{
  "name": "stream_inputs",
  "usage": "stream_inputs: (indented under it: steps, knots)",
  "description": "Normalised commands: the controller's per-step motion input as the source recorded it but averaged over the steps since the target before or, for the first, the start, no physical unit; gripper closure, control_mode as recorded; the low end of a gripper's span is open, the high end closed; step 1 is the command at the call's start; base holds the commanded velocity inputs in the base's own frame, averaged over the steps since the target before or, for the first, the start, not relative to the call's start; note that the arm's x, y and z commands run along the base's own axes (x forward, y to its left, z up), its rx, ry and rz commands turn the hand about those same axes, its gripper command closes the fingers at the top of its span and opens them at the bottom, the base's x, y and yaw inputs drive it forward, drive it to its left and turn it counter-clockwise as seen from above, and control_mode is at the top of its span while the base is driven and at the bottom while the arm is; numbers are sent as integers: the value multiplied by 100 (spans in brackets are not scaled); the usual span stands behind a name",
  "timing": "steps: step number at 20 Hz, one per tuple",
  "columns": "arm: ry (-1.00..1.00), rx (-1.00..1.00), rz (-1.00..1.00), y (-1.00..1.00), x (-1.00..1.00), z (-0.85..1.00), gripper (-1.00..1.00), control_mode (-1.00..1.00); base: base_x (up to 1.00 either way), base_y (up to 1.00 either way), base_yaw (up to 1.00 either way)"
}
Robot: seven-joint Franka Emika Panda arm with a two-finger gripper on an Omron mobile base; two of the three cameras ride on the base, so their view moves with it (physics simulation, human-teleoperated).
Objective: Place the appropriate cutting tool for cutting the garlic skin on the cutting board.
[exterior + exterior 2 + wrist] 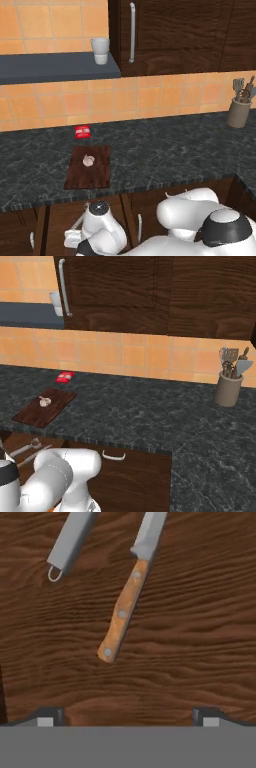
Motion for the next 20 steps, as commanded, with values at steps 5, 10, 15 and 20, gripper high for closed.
stream_inputs:
  steps: [5, 10, 15, 20]
  knots:
    - [0, -4, -1, 17, 86, -1, -100, -100, 0, 0, 0]
    - [11, -17, -2, 58, 53, -20, -100, -100, 0, 0, 0]
    - [13, -12, 0, 19, 24, -36, -100, -100, 0, 0, 0]
    - [13, -5, 0, 0, 4, -59, -100, -100, 0, 0, 0]
